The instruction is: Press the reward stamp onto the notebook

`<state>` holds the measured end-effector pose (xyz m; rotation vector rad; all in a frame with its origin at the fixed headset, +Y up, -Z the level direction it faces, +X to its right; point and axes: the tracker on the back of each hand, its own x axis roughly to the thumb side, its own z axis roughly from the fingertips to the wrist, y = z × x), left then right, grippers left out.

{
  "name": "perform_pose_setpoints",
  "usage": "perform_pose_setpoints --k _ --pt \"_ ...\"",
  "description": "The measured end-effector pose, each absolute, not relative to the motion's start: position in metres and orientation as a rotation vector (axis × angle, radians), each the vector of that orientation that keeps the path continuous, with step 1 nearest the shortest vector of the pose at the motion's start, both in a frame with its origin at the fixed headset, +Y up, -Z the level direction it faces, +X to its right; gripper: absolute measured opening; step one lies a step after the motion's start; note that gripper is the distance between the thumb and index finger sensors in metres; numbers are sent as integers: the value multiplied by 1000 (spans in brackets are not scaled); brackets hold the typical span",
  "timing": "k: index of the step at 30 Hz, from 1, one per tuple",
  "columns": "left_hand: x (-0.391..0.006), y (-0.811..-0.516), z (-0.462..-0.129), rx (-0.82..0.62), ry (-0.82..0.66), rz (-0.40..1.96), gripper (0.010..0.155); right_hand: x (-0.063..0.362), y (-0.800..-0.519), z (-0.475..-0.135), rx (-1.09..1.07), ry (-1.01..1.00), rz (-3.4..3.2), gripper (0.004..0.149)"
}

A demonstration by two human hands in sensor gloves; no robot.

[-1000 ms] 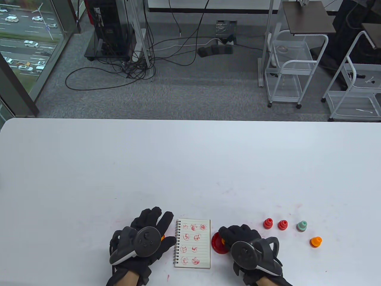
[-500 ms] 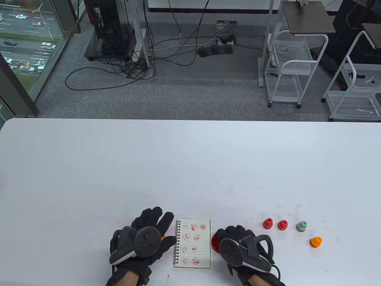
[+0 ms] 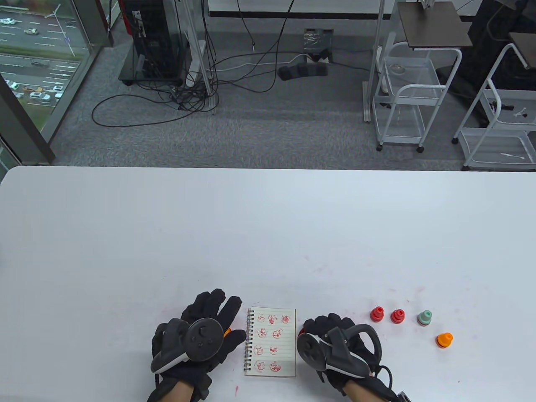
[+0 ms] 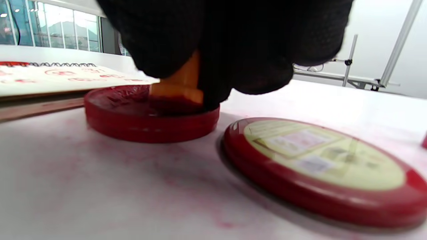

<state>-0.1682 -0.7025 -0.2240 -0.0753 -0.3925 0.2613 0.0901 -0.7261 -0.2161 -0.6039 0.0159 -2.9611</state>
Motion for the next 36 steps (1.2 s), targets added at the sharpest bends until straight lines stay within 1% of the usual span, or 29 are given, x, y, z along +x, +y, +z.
perform_pose_setpoints --k 2,8,11,14,19,24,29,32,33,36 --pt "-169 -702 -224 -70 -390 254 78 90 -723 -213 -621 14 -2932 40" --pt "-168 -701 -224 -62 -397 262 79 92 -707 -201 -665 134 -3033 43" --pt "-168 -701 -224 -61 -399 264 78 90 -702 -198 -685 146 -3027 43" --pt "-169 -701 -224 -64 -399 265 78 86 -699 -195 -770 162 -3048 45" --pt "-168 -700 -223 -71 -401 265 78 73 -703 -190 -912 116 -3078 47" --pt "-169 -700 -223 -74 -401 267 78 61 -708 -187 -990 103 -3042 46" --pt "-169 -699 -223 -76 -402 264 78 53 -715 -189 -1005 68 -3022 46" --pt "-169 -700 -223 -78 -401 263 78 48 -723 -190 -1012 1 -2996 45" --pt "-169 -700 -223 -80 -400 262 78 47 -723 -189 -1013 55 -3008 45" --pt "-169 -701 -223 -89 -397 260 78 43 -723 -189 -984 27 -2981 45"
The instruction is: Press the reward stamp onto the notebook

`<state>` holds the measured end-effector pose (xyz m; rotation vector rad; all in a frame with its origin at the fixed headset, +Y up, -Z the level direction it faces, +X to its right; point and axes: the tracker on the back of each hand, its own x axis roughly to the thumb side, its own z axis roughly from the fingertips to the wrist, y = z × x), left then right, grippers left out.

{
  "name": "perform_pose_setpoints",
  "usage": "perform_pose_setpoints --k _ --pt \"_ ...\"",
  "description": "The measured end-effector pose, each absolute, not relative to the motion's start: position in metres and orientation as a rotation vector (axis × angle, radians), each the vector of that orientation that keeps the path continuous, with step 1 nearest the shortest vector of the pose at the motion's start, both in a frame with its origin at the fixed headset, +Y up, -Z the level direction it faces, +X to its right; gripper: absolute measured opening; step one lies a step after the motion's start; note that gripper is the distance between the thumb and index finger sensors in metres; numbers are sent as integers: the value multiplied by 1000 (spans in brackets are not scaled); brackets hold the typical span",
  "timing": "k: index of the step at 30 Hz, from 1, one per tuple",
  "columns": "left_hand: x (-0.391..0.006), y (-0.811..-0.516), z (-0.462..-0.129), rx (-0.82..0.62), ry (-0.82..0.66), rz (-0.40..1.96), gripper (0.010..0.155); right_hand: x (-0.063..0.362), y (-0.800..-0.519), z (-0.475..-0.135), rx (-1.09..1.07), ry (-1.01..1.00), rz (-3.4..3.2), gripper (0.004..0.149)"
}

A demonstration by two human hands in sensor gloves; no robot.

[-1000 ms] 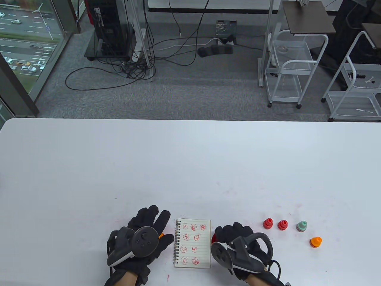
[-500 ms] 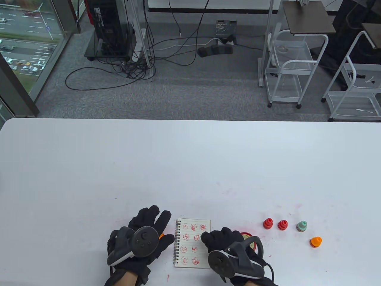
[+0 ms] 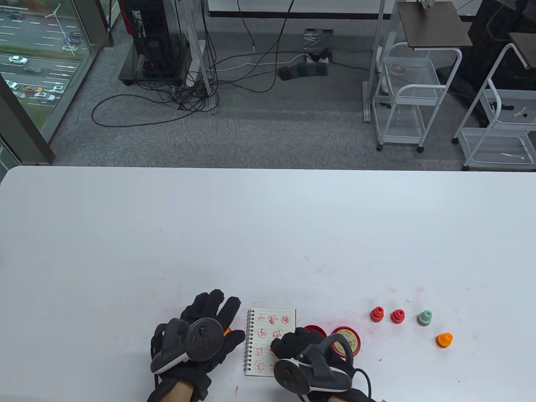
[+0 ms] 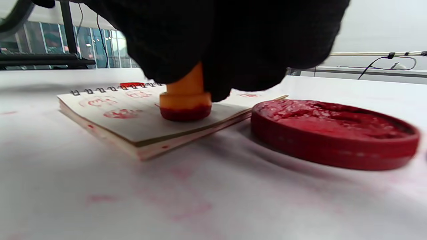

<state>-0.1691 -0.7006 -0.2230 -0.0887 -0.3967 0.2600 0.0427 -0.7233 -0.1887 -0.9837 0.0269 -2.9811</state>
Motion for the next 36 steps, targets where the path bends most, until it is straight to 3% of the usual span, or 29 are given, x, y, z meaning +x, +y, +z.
perform_pose_setpoints --k 16,26,31,36 --pt "-173 -700 -222 -114 -382 272 77 16 -714 -204 -928 -216 -2798 43" --pt "-177 -700 -224 -124 -369 310 77 11 -712 -206 -971 -236 -2711 44" --pt "-179 -699 -224 -117 -373 341 77 4 -715 -192 -987 -96 -2564 43" --pt "-181 -700 -224 -124 -368 342 76 17 -716 -198 -957 -158 -2715 44"
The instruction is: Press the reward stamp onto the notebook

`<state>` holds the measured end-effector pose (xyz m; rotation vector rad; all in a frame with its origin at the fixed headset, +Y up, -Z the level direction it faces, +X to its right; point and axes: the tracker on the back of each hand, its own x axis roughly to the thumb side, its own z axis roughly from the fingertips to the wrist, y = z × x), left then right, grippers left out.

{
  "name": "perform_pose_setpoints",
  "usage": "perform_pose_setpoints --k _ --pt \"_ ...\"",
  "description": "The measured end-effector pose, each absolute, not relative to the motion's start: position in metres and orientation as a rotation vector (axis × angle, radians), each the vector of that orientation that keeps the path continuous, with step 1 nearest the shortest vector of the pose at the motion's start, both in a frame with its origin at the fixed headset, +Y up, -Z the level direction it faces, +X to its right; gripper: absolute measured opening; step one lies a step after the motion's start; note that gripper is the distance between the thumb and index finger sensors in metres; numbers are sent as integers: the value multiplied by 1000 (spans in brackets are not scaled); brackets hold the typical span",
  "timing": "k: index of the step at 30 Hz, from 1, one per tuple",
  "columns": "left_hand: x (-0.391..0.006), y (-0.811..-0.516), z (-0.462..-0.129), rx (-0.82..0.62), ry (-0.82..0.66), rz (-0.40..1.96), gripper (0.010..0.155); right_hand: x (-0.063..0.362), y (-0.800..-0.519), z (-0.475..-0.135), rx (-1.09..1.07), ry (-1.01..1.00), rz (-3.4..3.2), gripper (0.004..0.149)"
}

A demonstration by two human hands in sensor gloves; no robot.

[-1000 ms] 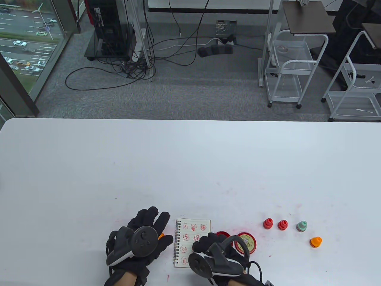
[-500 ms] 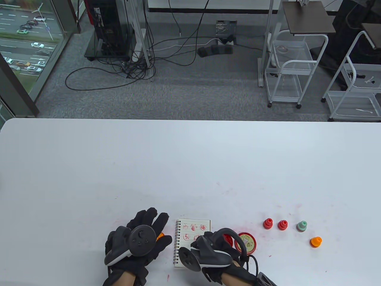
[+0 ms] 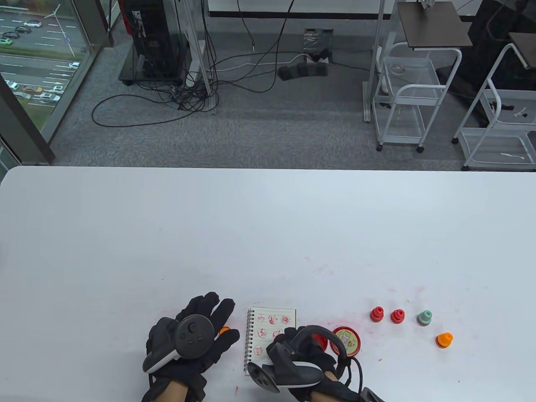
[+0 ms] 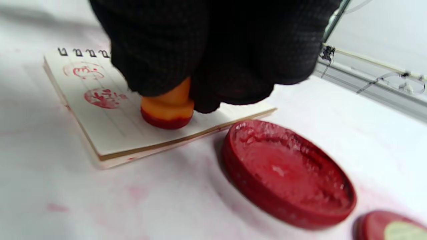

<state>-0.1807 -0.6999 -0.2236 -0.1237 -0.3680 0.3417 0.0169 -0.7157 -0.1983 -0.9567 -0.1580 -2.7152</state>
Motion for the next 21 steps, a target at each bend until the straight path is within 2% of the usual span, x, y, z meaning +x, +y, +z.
perform_pose_setpoints --k 2,3,4,6,9,14,16,18,21 --pt "-181 -701 -224 -133 -365 342 76 26 -715 -196 -1018 -135 -2749 44" --pt "-181 -702 -224 -139 -364 340 76 32 -710 -192 -1019 -38 -2723 45" --pt "-181 -703 -224 -141 -362 340 76 39 -701 -185 -1003 167 -2726 45" --pt "-182 -704 -225 -145 -358 343 76 49 -687 -178 -1009 354 -2815 45" --pt "-182 -705 -226 -145 -353 343 76 76 -671 -174 -946 374 -3003 44" --pt "-178 -713 -229 -178 -351 298 77 125 -684 -187 -776 497 -3326 44" --pt "-176 -717 -231 -204 -346 270 77 137 -683 -188 -757 407 -3439 45" --pt "-174 -721 -232 -213 -343 250 77 145 -681 -188 -708 499 -3501 45" --pt "-170 -728 -234 -241 -339 192 76 154 -680 -189 -673 514 -3558 45"
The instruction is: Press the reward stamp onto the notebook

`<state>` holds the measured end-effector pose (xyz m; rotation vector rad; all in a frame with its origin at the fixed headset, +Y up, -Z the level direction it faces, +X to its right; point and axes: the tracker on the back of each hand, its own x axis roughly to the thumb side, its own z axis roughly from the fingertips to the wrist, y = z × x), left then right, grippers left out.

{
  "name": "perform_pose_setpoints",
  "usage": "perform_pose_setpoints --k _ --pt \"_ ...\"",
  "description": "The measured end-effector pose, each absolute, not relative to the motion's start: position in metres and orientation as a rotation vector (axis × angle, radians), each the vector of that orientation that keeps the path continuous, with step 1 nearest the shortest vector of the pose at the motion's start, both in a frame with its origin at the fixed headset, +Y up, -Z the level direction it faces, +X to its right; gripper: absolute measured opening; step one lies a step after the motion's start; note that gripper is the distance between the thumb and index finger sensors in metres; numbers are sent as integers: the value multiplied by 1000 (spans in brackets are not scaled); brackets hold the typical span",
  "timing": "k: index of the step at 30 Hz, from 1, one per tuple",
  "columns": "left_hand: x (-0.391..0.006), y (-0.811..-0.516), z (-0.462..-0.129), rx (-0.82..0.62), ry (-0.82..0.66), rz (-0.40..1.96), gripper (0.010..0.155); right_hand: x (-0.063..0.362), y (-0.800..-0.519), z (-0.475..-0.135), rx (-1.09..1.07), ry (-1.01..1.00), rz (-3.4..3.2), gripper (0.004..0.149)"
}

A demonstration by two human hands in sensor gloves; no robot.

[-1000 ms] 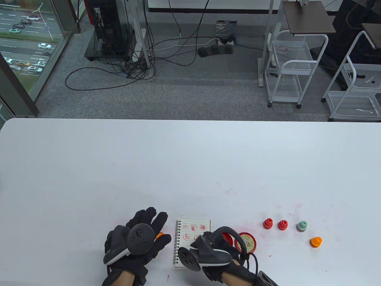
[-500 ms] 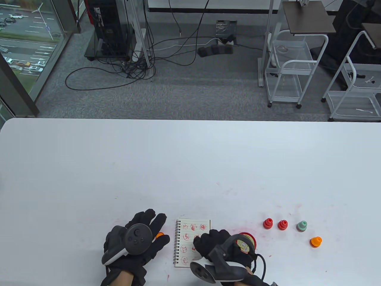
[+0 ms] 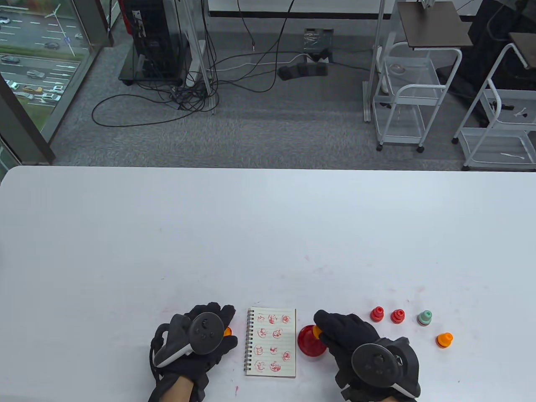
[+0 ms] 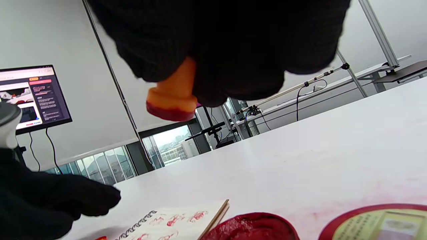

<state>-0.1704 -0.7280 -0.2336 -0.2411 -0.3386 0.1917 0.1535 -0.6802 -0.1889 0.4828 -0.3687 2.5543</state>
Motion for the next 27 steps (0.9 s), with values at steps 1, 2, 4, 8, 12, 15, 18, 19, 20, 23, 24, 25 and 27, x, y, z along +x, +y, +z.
perform_pose_setpoints --k 1,2,4,8,12,15,18,19,20,23,24,25,27 --pt "-169 -730 -234 -247 -335 169 75 155 -681 -190 475 -366 2547 45" --pt "-169 -731 -234 -250 -333 158 74 155 -681 -190 475 -362 2545 45" --pt "-167 -735 -235 -264 -326 135 74 154 -682 -190 483 -352 2547 45" --pt "-164 -746 -237 -335 -288 71 75 151 -683 -188 513 -351 2573 45" --pt "-160 -746 -239 -337 -247 59 73 149 -683 -188 523 -350 2578 45" --pt "-161 -747 -239 -312 -234 93 70 149 -683 -188 525 -344 2579 45" --pt "-159 -747 -239 -289 -233 101 66 148 -683 -188 529 -336 2584 45" --pt "-158 -747 -239 -287 -239 97 66 148 -683 -188 531 -335 2585 45" --pt "-158 -747 -239 -284 -244 94 66 147 -683 -188 533 -335 2586 45" --pt "-161 -744 -238 -274 -253 128 65 147 -683 -187 537 -339 2589 45" --pt "-162 -739 -238 -250 -254 170 64 147 -683 -187 537 -346 2590 45" --pt "-163 -733 -237 -229 -260 237 63 146 -682 -186 537 -353 2587 45" --pt "-164 -724 -236 -190 -272 347 62 146 -681 -185 540 -364 2578 45"
